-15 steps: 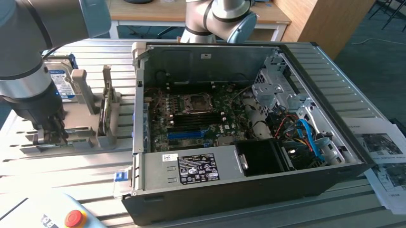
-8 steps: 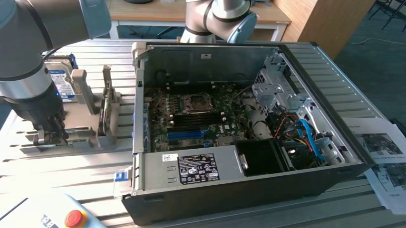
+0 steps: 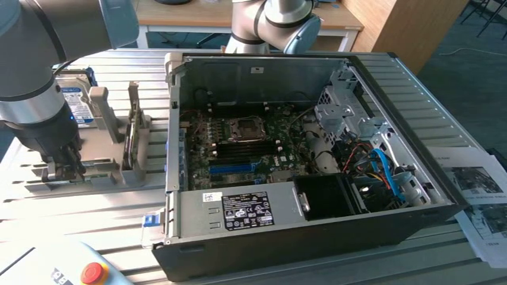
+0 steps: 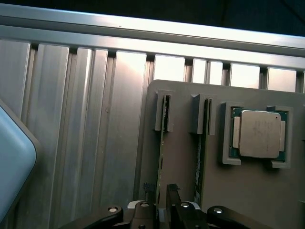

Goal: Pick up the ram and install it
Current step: 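Pick up the ram and move it above insertion slot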

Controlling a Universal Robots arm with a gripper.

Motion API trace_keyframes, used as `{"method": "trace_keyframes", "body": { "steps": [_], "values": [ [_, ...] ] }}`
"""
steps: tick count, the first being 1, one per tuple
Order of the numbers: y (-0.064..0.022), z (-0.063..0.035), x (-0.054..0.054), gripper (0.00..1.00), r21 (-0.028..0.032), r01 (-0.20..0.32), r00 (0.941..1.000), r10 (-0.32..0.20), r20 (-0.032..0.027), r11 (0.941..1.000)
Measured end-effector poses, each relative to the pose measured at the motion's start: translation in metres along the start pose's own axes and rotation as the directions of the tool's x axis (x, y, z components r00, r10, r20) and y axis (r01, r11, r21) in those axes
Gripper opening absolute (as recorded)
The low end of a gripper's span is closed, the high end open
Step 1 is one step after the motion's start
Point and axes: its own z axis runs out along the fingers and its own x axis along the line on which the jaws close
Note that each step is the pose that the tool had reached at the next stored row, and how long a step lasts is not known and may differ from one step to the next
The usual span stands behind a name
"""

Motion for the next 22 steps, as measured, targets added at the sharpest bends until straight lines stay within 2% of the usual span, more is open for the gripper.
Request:
{"method": "trace_keyframes", "body": {
  "steps": [18,19,20,22],
  "values": [
    [0.0,0.0,0.0,0.24,0.0,0.0,1.0,0.0,0.0,1.0],
    [0.0,0.0,0.0,0.22,-0.0001,0.0,1.0,0.0,0.0,1.0],
    [0.0,0.0,0.0001,0.16,0.0,0.0,1.0,0.0,-0.0003,1.0],
    [0.0,0.0,0.0,0.12,-0.0001,0.0,1.0,0.0,0.0001,1.0]
  ]
}}
